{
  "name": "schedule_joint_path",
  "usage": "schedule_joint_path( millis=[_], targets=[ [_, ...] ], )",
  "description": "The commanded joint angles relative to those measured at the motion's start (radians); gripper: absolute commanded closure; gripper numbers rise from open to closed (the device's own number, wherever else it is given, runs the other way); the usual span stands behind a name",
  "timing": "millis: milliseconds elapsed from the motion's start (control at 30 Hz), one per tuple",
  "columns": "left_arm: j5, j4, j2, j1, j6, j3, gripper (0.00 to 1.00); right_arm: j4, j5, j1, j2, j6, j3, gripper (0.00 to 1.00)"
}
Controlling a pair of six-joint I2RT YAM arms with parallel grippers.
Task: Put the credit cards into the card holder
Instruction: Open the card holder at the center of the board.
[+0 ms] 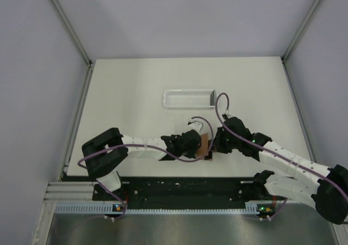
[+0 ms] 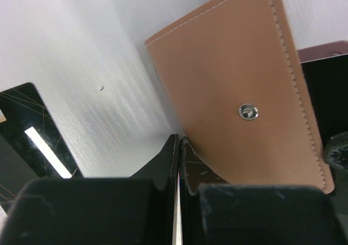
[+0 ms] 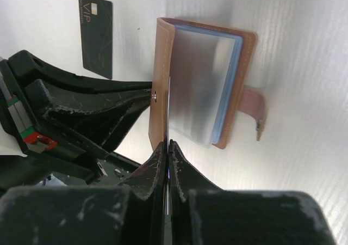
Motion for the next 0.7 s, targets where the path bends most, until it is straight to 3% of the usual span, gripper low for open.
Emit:
schedule_joint_path(
  millis=[0, 433, 667],
  targets=[
    [0.03, -0.023, 0.042, -0.005, -0.004, -0.041, 1.0, 0.14, -0.051, -0.007, 0.033, -0.004, 0.012, 1.0],
    [0.118, 0.172, -0.024, -0.004, -0.05, -0.202, 1.0, 0.533, -0.136, -0.009, 0.139, 0.02, -0.129, 1.0],
    [0.103, 0.178, -0.051, -0.004, -0.065, -0.236, 1.0, 0.493, -0.079, -0.007, 0.171, 0.017, -0.134, 1.0]
  ],
)
